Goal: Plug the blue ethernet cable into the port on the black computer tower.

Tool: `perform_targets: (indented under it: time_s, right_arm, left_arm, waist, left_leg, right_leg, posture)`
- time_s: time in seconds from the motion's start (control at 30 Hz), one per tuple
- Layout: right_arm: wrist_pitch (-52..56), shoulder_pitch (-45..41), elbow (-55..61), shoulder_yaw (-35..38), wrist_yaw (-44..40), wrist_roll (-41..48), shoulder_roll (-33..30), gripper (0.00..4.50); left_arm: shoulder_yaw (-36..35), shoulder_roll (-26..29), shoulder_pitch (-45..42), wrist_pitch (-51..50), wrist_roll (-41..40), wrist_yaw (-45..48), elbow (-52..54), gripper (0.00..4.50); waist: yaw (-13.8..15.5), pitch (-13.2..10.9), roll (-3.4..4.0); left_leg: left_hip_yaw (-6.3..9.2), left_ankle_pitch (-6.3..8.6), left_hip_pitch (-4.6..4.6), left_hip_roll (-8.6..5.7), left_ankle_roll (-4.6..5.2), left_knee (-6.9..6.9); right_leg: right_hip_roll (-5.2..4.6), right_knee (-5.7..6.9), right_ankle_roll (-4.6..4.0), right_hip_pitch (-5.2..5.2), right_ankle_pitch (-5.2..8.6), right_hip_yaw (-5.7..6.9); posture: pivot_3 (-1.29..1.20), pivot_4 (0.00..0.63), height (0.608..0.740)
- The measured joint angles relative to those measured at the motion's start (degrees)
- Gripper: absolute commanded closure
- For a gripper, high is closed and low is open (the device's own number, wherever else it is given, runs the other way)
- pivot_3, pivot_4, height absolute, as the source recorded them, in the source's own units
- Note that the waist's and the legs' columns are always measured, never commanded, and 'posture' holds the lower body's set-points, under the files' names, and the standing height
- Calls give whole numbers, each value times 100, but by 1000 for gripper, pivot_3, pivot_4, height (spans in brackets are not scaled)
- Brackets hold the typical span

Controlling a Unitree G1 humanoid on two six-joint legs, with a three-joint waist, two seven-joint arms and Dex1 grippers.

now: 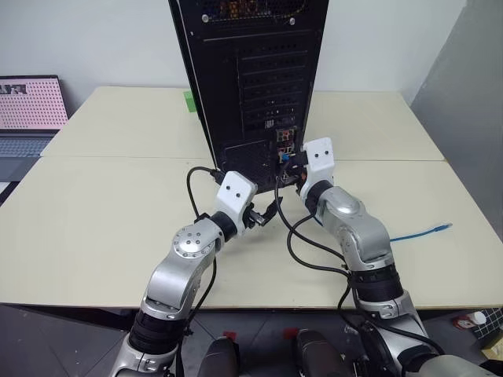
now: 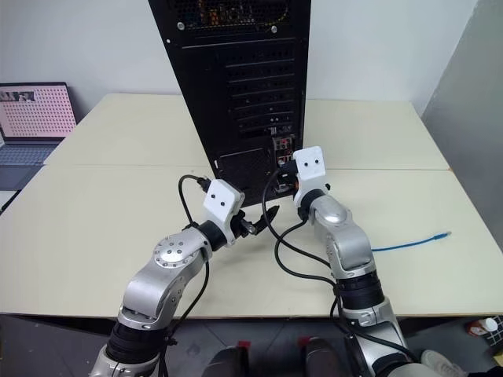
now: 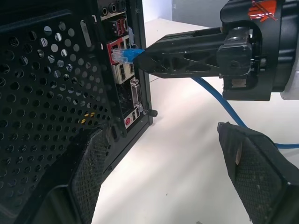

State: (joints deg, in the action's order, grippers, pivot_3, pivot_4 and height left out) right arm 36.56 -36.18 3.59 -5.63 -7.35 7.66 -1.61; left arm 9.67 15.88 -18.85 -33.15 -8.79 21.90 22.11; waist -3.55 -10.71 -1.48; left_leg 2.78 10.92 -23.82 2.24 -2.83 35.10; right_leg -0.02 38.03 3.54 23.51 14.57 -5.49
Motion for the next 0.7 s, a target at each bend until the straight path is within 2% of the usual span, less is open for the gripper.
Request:
perform_targets:
  time_s: [0.7]
  right_arm:
    - [82, -62, 8, 35, 339, -72, 298, 4500]
  left_arm:
    - [-22, 25, 123, 12, 4, -23, 62, 621]
  waist:
    - [-16, 0, 0]
  left_leg:
    - [-2, 0, -4, 0, 0, -5]
  right_leg:
    - [0, -5, -1, 5, 0, -2]
  posture:
    - [0, 150, 740]
